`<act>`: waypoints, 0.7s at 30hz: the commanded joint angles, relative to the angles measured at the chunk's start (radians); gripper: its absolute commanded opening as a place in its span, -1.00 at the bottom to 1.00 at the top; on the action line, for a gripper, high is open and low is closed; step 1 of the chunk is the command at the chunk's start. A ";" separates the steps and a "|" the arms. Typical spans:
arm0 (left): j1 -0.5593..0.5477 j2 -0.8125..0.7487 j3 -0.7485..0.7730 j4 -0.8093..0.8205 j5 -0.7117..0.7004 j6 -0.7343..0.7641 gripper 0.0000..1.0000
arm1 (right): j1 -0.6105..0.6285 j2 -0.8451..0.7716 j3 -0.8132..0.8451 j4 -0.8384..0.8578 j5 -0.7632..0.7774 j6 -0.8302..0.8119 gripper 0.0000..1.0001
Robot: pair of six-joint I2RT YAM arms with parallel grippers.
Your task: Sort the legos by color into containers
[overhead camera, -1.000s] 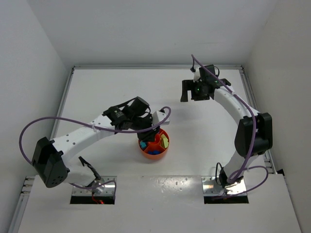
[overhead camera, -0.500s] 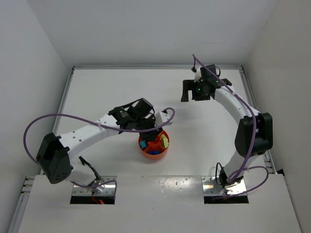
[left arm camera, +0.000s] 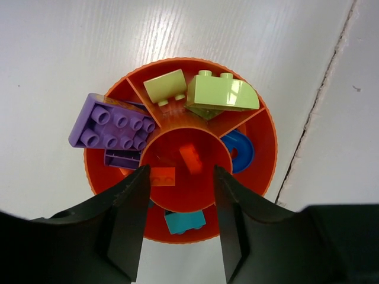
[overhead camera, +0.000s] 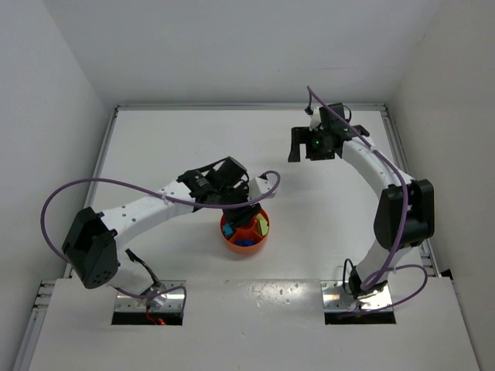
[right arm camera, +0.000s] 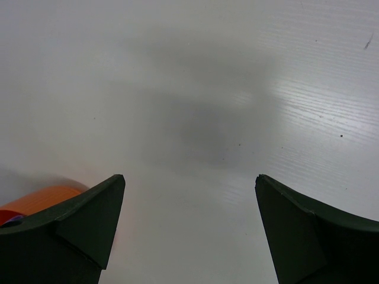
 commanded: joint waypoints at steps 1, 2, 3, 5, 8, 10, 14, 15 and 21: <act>-0.014 -0.012 0.038 0.032 -0.010 -0.009 0.09 | -0.003 -0.010 0.000 0.022 -0.017 0.015 0.83; -0.014 -0.013 0.038 0.032 -0.020 -0.009 0.09 | -0.003 -0.010 0.000 0.022 -0.017 0.015 0.83; -0.014 -0.013 0.038 0.032 -0.020 -0.009 0.13 | -0.003 -0.010 0.000 0.031 -0.017 0.015 0.83; -0.014 -0.013 0.038 0.032 -0.020 -0.009 0.15 | -0.003 -0.010 -0.009 0.031 -0.017 0.015 0.83; -0.014 -0.023 0.038 0.032 -0.030 -0.009 0.15 | -0.003 -0.020 -0.009 0.031 -0.017 0.006 0.83; -0.014 -0.046 0.057 0.032 -0.030 -0.009 0.15 | -0.003 -0.020 -0.018 0.031 -0.017 0.006 0.83; 0.009 -0.046 0.119 0.019 -0.030 -0.055 0.15 | -0.003 -0.029 -0.027 0.041 -0.038 -0.003 0.83; 0.029 -0.046 0.145 0.019 -0.030 -0.067 0.15 | -0.003 -0.038 -0.027 0.041 -0.038 -0.014 0.83; 0.065 -0.025 0.253 0.010 -0.112 -0.188 0.17 | -0.003 -0.058 -0.046 0.041 -0.038 -0.032 0.83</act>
